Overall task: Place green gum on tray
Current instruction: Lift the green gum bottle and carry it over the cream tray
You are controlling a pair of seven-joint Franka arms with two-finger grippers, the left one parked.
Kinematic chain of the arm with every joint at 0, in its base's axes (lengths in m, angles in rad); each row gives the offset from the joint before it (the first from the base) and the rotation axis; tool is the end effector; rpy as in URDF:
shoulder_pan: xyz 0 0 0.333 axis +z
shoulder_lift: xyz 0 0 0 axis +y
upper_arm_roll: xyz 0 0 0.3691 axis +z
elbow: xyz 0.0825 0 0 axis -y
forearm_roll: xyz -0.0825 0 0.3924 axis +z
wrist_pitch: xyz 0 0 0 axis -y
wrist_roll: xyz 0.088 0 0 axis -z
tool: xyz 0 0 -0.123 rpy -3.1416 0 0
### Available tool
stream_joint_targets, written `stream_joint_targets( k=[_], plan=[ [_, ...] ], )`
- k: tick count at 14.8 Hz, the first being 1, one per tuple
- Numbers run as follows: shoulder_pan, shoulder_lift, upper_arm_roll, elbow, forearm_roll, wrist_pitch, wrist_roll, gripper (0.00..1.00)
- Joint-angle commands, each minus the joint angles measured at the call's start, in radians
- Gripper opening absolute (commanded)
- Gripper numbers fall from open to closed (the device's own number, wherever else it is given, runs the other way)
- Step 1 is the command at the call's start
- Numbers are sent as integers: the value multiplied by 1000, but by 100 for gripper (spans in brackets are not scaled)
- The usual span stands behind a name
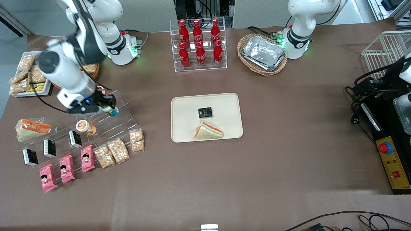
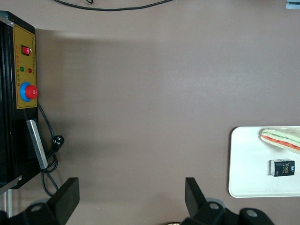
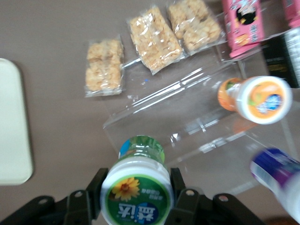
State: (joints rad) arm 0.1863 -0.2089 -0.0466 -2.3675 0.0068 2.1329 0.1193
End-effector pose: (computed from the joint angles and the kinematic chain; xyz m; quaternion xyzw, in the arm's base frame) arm 0.4568 0.0641 0.4369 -0.9998 -0.0089 0.0139 0.0059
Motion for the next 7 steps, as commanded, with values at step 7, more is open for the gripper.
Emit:
stream_joint_targets(
  k=[7],
  plan=[
    [33, 55, 75, 620, 48, -628, 174, 28]
  ],
)
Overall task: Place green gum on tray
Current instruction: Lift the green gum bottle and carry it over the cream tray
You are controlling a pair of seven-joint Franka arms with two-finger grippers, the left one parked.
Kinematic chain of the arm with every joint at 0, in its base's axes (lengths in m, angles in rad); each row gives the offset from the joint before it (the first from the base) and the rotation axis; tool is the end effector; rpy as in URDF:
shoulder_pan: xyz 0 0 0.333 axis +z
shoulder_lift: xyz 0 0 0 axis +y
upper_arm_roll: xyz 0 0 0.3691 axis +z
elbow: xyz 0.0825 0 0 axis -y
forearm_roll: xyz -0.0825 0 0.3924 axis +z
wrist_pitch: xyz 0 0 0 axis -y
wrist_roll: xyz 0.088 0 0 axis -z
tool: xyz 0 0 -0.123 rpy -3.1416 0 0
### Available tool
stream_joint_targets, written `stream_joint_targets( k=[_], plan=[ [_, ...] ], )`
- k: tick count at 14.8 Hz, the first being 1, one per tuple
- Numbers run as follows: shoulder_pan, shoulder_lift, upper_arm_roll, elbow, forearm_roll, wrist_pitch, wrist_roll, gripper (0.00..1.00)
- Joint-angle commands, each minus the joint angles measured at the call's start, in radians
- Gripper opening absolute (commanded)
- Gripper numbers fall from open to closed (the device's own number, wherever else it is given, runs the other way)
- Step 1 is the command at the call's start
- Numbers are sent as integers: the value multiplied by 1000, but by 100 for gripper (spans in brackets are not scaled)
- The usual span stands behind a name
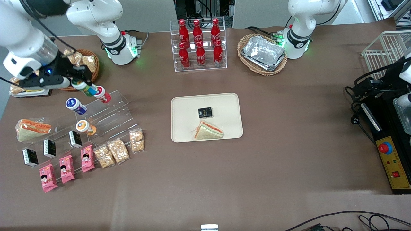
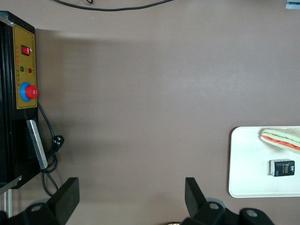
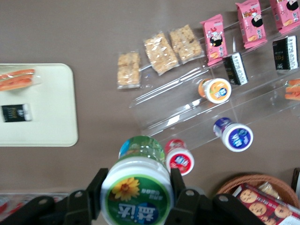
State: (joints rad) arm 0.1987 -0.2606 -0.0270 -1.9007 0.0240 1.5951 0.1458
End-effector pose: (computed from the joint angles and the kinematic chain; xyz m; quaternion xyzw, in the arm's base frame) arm 0.4572 0.0805 0.6392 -0.9995 -0.0129 0.0247 0.0117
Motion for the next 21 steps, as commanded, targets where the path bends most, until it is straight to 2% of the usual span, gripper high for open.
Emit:
stream_joint_targets(
  k=[1, 4, 7, 8, 12, 15, 21],
  plan=[
    [36, 124, 94, 175, 46, -90, 211, 28],
    [48, 190, 224, 203, 62, -69, 432, 28],
    [59, 273, 343, 186, 62, 72, 599, 28],
    [76, 311, 358, 175, 59, 118, 636, 28],
    [165, 420, 358, 11, 39, 415, 702, 28],
    [191, 500, 358, -113, 2, 630, 719, 28],
    [208, 610, 357, -253, -42, 890, 719, 28]
  ],
)
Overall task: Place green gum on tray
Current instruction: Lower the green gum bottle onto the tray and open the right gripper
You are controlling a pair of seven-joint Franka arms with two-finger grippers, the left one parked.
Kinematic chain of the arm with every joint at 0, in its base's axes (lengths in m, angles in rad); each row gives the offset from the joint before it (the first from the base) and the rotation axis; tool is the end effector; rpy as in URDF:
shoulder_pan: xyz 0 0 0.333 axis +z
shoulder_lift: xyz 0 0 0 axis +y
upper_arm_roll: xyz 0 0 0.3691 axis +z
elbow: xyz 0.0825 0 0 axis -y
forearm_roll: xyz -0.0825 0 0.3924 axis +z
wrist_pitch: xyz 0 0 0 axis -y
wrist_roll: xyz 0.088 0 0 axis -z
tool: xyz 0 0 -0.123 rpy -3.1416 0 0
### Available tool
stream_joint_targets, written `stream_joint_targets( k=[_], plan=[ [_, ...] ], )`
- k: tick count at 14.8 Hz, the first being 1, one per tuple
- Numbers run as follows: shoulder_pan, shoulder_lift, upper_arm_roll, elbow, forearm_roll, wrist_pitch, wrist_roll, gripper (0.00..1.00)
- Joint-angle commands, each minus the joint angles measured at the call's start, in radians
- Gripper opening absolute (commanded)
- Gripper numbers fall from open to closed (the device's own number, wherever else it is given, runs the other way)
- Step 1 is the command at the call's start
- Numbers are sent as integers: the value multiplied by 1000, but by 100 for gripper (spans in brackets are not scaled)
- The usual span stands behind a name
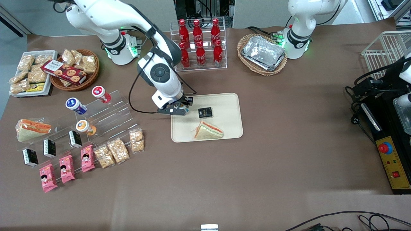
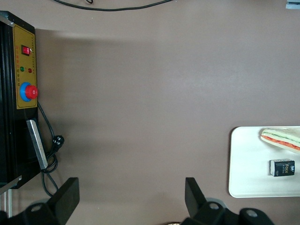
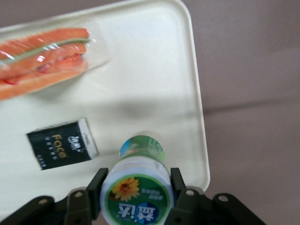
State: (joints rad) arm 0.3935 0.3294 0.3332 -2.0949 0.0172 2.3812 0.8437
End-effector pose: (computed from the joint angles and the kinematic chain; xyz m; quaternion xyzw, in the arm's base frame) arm 0.4530 0.3948 0.2978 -0.9956 0.0723 0.0508 0.0325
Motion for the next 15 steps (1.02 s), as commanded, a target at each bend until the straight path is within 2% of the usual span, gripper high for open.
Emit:
stream_joint_targets(
  k=[1, 4, 5, 6, 7, 12, 15],
  plan=[
    [13, 37, -3, -71, -37, 128, 24, 28],
    [33, 63, -6, -74, -40, 145, 28, 30],
    [33, 66, -6, -73, -40, 145, 28, 38],
    [33, 66, -6, -73, -40, 145, 28, 83],
    [33, 66, -8, -71, -40, 145, 29, 100],
    [30, 57, -10, -68, -40, 135, 29, 100],
    [16, -19, -14, -59, -40, 61, 25, 100]
  ],
)
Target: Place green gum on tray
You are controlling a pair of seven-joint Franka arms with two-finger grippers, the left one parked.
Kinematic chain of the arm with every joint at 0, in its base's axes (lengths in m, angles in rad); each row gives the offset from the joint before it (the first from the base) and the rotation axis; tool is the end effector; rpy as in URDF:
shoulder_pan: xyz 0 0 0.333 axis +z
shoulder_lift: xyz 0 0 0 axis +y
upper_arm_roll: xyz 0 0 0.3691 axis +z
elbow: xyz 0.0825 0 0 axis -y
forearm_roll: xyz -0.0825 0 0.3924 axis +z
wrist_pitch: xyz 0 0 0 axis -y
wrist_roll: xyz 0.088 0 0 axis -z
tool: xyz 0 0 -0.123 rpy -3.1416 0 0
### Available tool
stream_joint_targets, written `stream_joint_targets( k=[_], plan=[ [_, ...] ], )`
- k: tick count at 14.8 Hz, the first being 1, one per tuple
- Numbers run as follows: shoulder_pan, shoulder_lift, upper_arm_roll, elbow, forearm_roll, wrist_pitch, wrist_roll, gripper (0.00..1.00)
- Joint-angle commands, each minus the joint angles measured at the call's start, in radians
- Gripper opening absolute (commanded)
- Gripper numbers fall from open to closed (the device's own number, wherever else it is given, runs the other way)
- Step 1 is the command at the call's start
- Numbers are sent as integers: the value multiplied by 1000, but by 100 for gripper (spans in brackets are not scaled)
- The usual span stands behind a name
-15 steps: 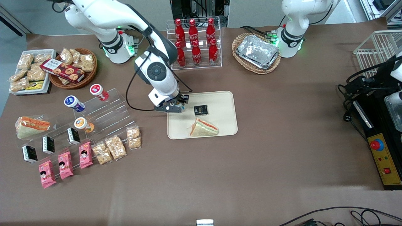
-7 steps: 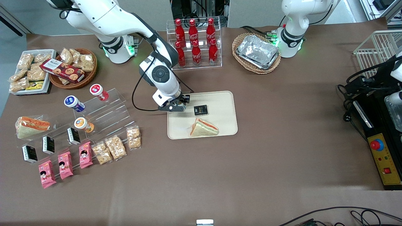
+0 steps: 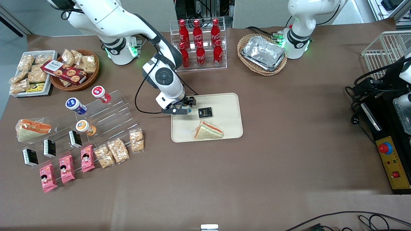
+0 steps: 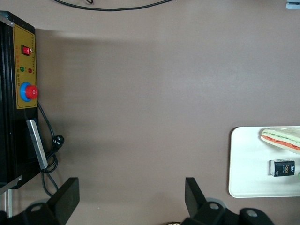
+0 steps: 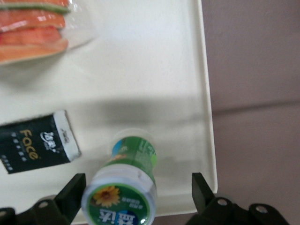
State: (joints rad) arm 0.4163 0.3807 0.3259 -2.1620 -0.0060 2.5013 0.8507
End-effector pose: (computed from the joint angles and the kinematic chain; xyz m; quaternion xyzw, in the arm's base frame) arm 0.4352 0.3948 0.2522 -0.9963 0.0619 0.0489 0.0328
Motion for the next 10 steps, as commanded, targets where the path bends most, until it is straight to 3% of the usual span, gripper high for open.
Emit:
stream_joint_targets(
  k=[1, 5, 10],
  plan=[
    [-10, -104, -8, 22, -17, -105, 16, 100],
    [-65, -225, -8, 154, -19, -393, 1, 100],
    [-239, -305, -11, 328, -17, -628, -166, 100]
  ],
)
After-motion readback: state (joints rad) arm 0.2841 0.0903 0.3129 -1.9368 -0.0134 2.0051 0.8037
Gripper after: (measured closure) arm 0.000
